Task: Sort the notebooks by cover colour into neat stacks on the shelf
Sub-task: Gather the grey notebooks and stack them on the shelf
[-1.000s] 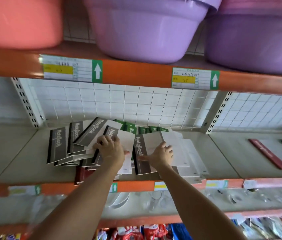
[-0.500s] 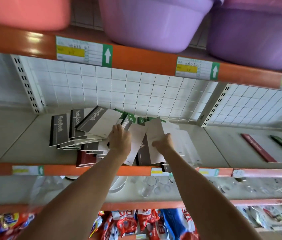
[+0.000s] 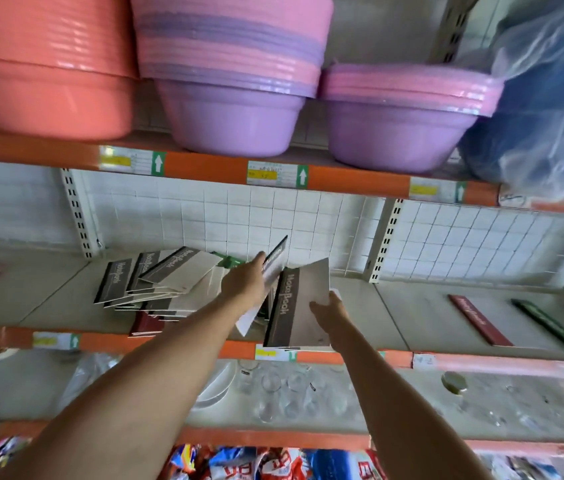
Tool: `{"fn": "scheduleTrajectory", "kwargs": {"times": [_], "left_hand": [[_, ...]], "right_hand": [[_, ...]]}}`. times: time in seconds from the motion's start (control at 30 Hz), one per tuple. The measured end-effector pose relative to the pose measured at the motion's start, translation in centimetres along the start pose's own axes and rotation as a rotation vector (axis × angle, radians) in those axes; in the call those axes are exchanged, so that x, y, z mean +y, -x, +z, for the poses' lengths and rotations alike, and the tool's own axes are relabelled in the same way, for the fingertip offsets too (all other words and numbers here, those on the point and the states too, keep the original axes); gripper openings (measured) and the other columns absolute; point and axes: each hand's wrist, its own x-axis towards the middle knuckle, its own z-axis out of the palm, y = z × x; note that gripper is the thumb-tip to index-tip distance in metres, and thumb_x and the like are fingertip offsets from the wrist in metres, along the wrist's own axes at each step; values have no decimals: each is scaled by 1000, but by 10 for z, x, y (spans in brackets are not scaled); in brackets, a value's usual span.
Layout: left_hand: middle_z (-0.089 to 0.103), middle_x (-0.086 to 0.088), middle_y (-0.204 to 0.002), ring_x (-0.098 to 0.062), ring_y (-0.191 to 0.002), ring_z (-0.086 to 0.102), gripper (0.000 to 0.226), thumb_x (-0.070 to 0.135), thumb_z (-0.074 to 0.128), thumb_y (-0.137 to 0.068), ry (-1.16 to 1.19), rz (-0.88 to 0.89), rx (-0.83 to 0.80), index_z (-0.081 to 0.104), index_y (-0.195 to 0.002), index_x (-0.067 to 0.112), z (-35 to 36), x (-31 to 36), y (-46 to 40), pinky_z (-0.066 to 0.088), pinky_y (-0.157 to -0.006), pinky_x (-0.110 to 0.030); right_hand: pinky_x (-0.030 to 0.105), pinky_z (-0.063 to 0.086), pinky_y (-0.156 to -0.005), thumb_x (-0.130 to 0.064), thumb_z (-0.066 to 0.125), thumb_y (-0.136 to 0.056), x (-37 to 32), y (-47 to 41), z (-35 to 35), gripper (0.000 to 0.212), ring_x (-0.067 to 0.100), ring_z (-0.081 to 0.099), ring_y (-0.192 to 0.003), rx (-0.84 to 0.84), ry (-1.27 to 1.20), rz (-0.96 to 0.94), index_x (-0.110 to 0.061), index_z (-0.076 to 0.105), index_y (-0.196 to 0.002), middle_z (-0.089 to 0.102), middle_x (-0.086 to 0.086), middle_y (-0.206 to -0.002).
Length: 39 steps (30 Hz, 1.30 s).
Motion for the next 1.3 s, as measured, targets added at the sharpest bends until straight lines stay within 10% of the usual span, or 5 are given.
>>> {"fn": "scheduleTrajectory", "kwargs": {"times": [0.13, 0.33, 0.87, 1.3], "left_hand": [[66, -13, -111, -34, -100, 64, 55, 6, 43, -93, 17, -51, 26, 31, -144, 25, 5, 54, 14, 46, -71, -35], [65, -12, -117, -32, -101, 64, 59, 4, 41, -92, 120, 1, -65, 31, -144, 29, 40, 151, 49, 44, -70, -33], [64, -13, -121, -32, -110, 62, 42, 43, 51, -97, 215, -62, -239, 58, -119, 9, 139, 308, 66, 48, -84, -35], [61, -16, -127, -35, -117, 59, 41, 37, 50, -100, 442, -64, -308, 56, -125, 6, 223, 467, -16, 47, -91, -38]], "right_hand": [[33, 52, -78, -17, 58, -91, 34, 9, -54, 45, 26, 61, -92, 53, -46, -5, -10, 51, -135, 66, 16, -118], [44, 51, -90, -10, 52, -94, 82, 43, -153, 37, 36, 61, -104, 240, -106, 25, -11, 52, -131, 65, 16, -117], [44, 49, -93, -10, 47, -90, 187, 32, -286, 16, 38, 60, -106, 410, 3, 274, -14, 45, -105, 63, 22, -116], [37, 48, -85, -8, 50, -91, 221, -79, -435, 31, 38, 61, -106, 428, 185, 305, 2, 56, -119, 64, 23, -117]]}}
